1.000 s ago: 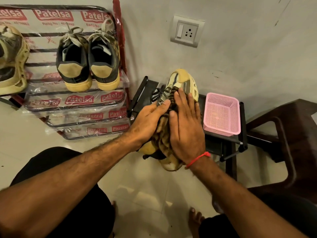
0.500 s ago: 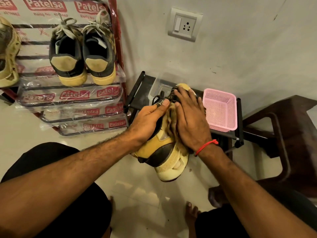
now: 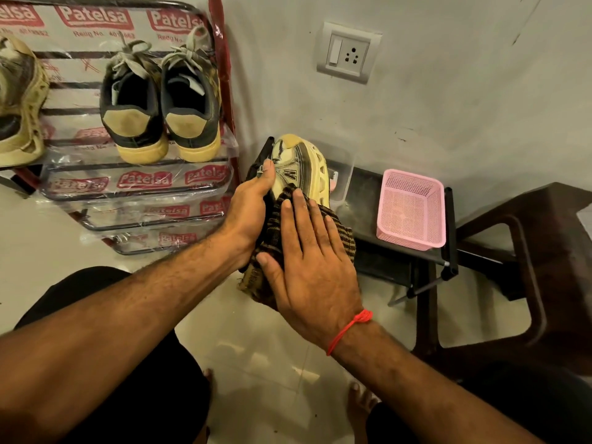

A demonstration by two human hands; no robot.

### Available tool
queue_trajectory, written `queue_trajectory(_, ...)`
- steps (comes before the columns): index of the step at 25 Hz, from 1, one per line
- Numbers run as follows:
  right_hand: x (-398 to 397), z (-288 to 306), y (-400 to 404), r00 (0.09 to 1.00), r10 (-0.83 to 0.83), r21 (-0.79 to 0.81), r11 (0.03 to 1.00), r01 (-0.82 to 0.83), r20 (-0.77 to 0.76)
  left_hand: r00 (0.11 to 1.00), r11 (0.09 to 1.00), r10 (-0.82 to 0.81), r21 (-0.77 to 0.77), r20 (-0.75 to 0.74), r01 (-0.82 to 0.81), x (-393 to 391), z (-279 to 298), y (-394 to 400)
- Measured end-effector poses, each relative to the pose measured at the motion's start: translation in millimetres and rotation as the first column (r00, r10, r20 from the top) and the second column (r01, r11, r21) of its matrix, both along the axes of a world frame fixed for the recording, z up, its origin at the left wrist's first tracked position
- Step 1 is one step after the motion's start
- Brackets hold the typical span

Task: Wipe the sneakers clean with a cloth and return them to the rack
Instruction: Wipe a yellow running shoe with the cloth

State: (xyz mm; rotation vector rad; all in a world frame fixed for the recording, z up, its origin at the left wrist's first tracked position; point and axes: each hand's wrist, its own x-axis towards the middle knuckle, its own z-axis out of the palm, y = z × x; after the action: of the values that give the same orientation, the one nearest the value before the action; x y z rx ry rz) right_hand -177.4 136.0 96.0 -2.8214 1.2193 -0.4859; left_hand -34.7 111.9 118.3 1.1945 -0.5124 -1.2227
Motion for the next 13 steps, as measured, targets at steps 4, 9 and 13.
queue_trajectory(4, -1.2, -2.9, -26.7, 0.970, -0.070, 0.172, 0.985, 0.030, 0.233, 0.996, 0.996, -0.076, -0.043, 0.038, 0.077, -16.5, -5.4, 3.5)
queue_trajectory(9, -14.3, -0.6, -74.9, 0.899, -0.155, 0.288, 0.957, 0.033, 0.411, 0.978, 0.978, -0.195, -0.057, 0.068, 0.199, -39.7, -8.6, 15.6)
queue_trajectory(13, -33.4, 11.4, -112.5, 0.916, -0.162, 0.219, 0.972, 0.084, 0.367, 0.959, 0.953, -0.271, -0.118, 0.081, 0.279, -55.8, -8.3, 22.2)
